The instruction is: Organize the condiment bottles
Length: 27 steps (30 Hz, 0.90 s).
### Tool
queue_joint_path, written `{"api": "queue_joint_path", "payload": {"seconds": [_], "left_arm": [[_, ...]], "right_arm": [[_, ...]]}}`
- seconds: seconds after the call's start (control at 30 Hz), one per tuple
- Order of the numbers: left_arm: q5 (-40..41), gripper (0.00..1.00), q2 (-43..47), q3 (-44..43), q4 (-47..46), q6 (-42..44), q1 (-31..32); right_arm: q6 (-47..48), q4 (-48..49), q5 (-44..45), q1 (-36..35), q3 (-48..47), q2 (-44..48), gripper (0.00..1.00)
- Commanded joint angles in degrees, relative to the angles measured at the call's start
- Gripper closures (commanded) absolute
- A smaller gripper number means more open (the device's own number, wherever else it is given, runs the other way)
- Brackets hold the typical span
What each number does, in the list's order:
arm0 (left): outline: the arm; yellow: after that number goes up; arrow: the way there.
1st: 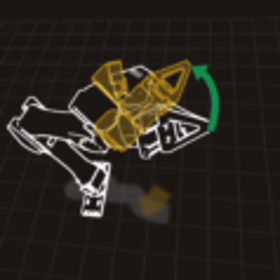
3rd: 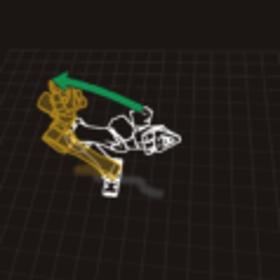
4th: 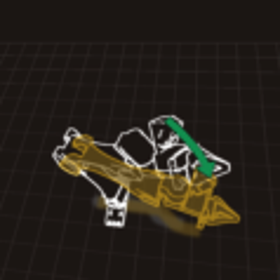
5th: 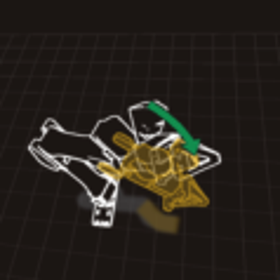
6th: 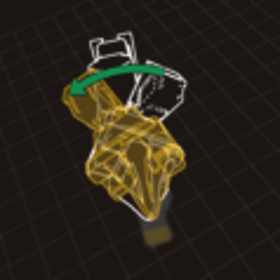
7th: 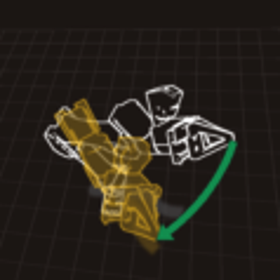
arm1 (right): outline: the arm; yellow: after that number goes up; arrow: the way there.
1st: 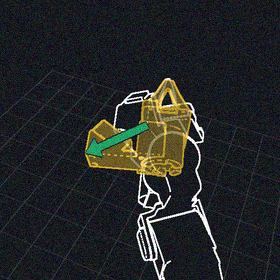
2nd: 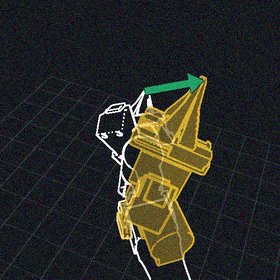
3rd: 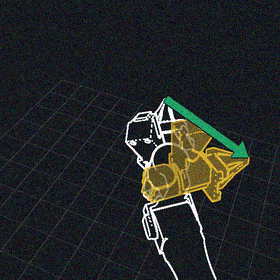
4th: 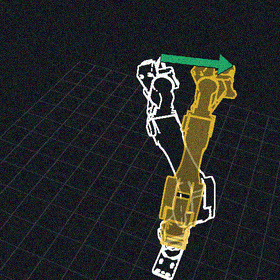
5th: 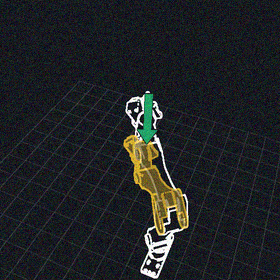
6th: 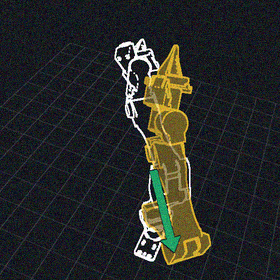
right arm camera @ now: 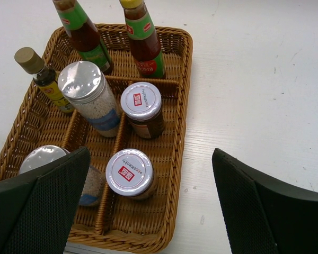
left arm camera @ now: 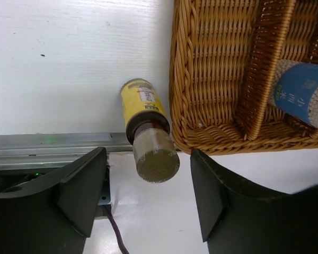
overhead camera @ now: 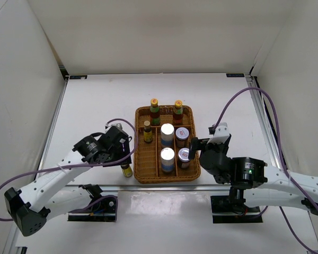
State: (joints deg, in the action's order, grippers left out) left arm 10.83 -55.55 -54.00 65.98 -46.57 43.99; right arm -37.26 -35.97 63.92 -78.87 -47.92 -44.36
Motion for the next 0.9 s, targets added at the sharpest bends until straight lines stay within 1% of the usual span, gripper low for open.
{"api": "queue_joint_path", "payload": {"seconds": [0.0,0.03,0.1,0.13,0.17,0.2,0.23,0.27,0.3,0.37,0.4,0.43,0.5,0.53,0.63,0.8,0.87], "left_arm": [[2.3,0.27,-1.7,-2.9,-1.2,1.8,0.0],[2.3,0.33,-3.2,-2.9,-1.2,2.4,0.0],[2.3,0.38,-4.8,-3.5,-2.4,3.9,0.0],[1.7,0.46,-6.3,-4.0,-2.4,4.5,0.0],[1.7,0.50,-6.8,-4.0,-2.4,4.5,0.0],[1.7,0.57,-7.4,-5.7,-2.4,5.3,0.0],[1.1,0.67,-7.4,-6.4,-2.4,5.9,0.0],[1.1,0.84,-7.4,-7.2,-2.4,5.9,0.0],[1.1,0.89,-7.4,-9.2,-2.4,6.7,0.0],[1.6,0.89,-7.4,-11.8,-1.8,7.3,0.0],[3.2,0.89,-7.4,-13.4,-1.2,8.0,0.0],[4.2,0.89,-7.4,-17.0,-0.5,8.0,0.0],[6.5,0.89,-7.9,-21.1,1.4,9.5,0.0],[7.1,0.89,-9.0,-25.2,2.0,10.6,0.0],[7.7,0.89,-11.8,-30.4,2.0,11.8,0.0],[4.7,0.89,-17.1,-30.9,-2.0,12.5,1.4],[4.7,0.89,-18.4,-29.1,-3.7,12.5,2.0]], "right_arm": [[-1.5,1.6,1.4,-0.3,-0.1,0.1,0.02],[-1.5,1.6,1.4,-0.3,-0.1,0.1,0.02],[-1.5,1.6,1.4,-0.3,-0.1,0.1,0.02],[-1.5,1.6,1.4,-0.3,-0.1,0.6,0.02],[-1.5,1.6,1.9,-0.3,-0.1,0.6,0.02],[-1.5,1.6,1.9,-0.3,-0.1,0.6,0.02],[-1.5,1.6,1.9,-0.3,-0.1,1.1,0.02],[-1.5,1.6,2.4,-0.3,-0.1,1.1,0.02],[-1.5,1.6,2.4,-0.3,-0.1,1.1,0.02],[-1.5,1.6,3.0,-0.3,-0.1,1.6,0.00],[-1.5,1.1,3.0,-0.3,-0.1,1.6,0.00],[-1.5,1.1,3.0,-0.3,-0.1,1.6,0.00],[-1.5,1.1,3.5,-0.3,-0.1,1.6,0.00],[-1.5,1.1,3.5,-0.3,-0.1,1.6,0.00],[-1.5,1.1,3.5,-0.3,-0.1,1.6,0.00],[-1.5,1.1,3.5,-0.3,-0.1,1.6,0.00],[-1.5,-0.1,3.5,-0.3,-0.7,1.6,0.00]]}}
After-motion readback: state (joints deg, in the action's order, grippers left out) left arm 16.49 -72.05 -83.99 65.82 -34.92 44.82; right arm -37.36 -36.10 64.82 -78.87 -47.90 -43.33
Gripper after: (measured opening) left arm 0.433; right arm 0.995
